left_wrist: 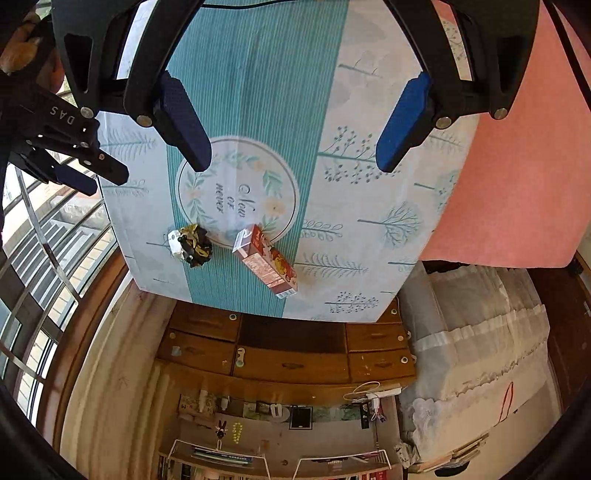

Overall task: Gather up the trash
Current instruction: 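Raise both tools back toward the table, then grasp the black-gold wrapper with the right tool while the left tool grasps the pink juice carton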

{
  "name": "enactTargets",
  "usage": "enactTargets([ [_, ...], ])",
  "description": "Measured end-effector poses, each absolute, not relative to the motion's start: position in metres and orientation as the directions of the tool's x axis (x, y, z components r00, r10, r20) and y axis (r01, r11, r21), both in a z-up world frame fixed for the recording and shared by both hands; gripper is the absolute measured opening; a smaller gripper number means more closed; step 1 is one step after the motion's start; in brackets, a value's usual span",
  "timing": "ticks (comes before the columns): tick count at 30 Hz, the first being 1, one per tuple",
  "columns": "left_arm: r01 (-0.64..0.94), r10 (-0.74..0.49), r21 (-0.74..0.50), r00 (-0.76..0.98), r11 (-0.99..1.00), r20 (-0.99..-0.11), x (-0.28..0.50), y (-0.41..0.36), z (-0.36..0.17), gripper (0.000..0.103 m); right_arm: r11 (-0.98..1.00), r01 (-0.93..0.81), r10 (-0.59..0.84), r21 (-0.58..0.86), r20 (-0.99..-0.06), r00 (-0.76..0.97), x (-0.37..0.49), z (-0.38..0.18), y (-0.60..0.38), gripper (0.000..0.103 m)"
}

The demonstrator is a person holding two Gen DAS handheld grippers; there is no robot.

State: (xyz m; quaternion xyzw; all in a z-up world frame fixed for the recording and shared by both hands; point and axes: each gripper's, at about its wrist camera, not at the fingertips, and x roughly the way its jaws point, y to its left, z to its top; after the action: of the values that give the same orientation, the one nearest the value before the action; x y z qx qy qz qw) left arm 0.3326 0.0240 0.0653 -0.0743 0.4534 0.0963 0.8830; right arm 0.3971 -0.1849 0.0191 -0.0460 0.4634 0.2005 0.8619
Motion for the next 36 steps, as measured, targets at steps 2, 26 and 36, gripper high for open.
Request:
enactTargets([
  [2,-0.245,0.108,-0.035,0.549,0.969,-0.829,0.361,0.015,0.057,0.089,0.908,-0.409,0.303,0.095,-0.823,0.48,0.431,0.009,-0.184,0.066],
  [26,-0.465,0.18,0.02,0.302,0.885,-0.936,0.582,0.018,-0.066,0.082,0.86,-0.469,0.377,0.202,-0.87,0.317,0.589,-0.092,-0.156,0.065],
  [36,-0.52,0.104,-0.031,0.228,0.853,-0.968,0.59,0.037,-0.098,0.038,0.866,-0.468,0.359,0.176,-0.871,0.335,0.583,-0.094,-0.149,0.059],
])
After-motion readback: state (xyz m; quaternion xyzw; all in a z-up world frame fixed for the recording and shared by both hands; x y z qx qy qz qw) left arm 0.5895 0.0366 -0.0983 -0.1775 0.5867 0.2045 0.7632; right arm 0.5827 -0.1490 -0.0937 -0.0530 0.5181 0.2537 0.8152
